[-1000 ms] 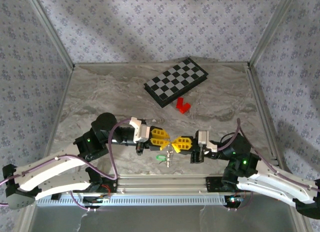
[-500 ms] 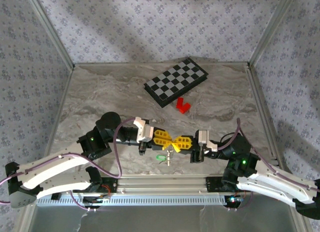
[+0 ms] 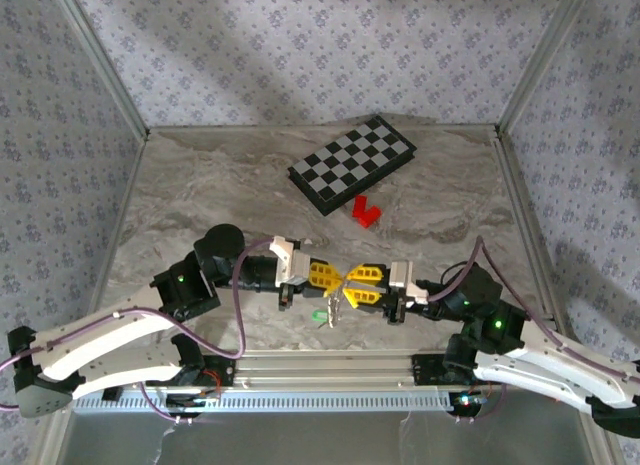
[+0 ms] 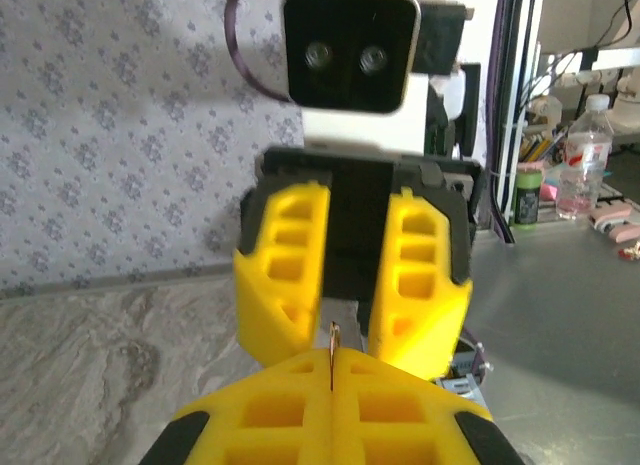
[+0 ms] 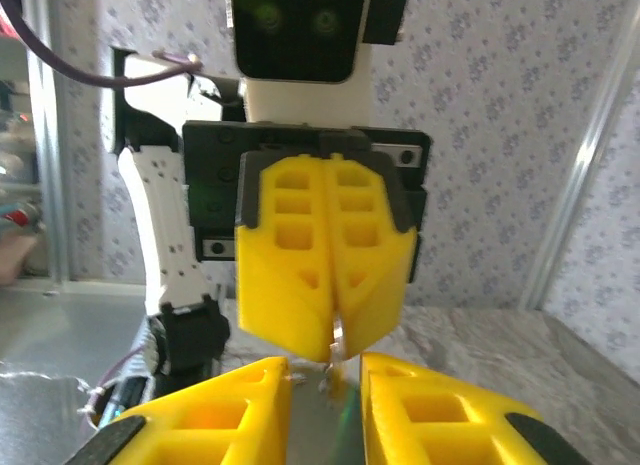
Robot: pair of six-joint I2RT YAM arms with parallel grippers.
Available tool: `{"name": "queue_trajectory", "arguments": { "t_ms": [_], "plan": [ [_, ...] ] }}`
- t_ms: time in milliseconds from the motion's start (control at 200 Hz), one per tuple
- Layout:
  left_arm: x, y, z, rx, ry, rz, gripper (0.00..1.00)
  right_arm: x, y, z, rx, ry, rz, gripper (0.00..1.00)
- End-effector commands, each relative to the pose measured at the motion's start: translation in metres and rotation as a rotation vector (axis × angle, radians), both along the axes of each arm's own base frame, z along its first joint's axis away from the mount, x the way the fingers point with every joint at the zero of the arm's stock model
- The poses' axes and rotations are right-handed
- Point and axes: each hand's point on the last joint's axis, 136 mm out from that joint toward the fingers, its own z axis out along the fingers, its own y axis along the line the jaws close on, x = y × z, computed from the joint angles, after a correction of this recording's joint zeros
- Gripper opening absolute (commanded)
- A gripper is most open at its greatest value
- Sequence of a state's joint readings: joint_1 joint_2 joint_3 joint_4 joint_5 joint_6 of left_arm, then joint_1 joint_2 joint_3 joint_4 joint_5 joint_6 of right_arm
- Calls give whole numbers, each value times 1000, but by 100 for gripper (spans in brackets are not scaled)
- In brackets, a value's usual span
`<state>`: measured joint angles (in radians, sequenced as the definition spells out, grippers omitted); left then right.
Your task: Put the keys on the keyring
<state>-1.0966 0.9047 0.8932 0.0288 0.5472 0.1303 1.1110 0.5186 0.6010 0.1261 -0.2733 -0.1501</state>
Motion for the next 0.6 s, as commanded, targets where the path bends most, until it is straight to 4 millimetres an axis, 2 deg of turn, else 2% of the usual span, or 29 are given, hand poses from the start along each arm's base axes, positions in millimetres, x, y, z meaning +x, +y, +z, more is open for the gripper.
{"name": "queue_trajectory", "arguments": {
  "t_ms": [0,415,595],
  "plan": [
    [-2,9,13,-2,-50,22,0,10,-7,-1,-69,-39,-85,27],
    [0,8,5,33,-49,33,0,10,0,-7,-94,-37,-84,22],
    [1,8,4,35,-47,34,0,8,2,-8,-95,-37,-71,15]
  ]
}}
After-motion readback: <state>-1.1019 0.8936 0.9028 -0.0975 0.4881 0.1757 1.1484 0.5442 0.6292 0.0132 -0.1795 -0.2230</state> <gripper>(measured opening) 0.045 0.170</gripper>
